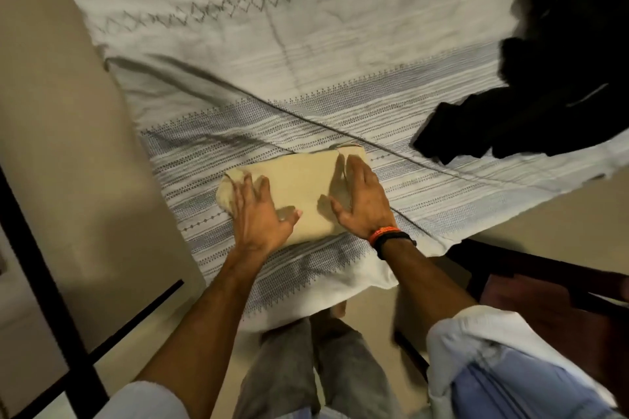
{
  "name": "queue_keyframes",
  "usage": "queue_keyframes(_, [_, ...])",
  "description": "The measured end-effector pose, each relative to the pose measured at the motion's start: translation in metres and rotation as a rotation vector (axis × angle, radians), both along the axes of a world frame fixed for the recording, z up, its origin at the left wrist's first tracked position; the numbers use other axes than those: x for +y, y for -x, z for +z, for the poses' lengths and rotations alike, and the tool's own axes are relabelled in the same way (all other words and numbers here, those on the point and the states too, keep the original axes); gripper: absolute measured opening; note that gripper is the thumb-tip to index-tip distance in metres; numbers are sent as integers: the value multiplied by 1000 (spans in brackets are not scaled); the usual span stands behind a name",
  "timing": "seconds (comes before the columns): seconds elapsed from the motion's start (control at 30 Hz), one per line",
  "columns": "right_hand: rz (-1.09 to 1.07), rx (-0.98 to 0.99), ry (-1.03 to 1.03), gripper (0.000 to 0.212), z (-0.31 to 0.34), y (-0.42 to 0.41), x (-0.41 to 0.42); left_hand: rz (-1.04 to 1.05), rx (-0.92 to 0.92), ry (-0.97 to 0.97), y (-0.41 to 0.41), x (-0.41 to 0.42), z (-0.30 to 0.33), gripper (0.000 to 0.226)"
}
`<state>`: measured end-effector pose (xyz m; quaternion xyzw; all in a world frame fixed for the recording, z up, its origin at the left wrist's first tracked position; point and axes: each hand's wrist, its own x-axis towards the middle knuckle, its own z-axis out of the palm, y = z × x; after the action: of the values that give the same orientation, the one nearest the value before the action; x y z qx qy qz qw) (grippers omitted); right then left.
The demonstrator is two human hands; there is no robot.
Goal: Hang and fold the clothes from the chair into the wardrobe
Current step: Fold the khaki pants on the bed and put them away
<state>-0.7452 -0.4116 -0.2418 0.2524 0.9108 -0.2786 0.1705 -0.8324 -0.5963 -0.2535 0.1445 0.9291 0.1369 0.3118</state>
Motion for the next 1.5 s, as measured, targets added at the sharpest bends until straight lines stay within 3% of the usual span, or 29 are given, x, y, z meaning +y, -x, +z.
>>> queue_keyframes(0.23, [-271,17,156,81,55,-17,3,144,-325,-175,-6,14,51,86])
queue_keyframes(0.37, [-369,70,207,72,80,-25,15,105,-359,-248,-4,42,76,67])
queue_keyframes(0.73, [-649,236,175,48,116,-70,128,-45,-384,-344,-9,191,103,45])
queue_keyframes(1.07, [-827,253,265,34,98,-104,270,-155,-352,-279,-38,330,96,38])
queue_keyframes(1.23, [-932,246,203,33,95,-117,353,-205,-390,-294,-46,420,94,44])
queue_keyframes(1.33, [-857,173,28,44,87,-120,387,-231,-378,-285,-49,456,90,45])
queue_keyframes(1.43, [-890,127,-227,81,75,-120,412,-269,-371,-267,-55,480,85,48])
queue_keyframes(1.5, [-1017,76,-151,106,67,-117,430,-273,-379,-255,-58,486,83,50])
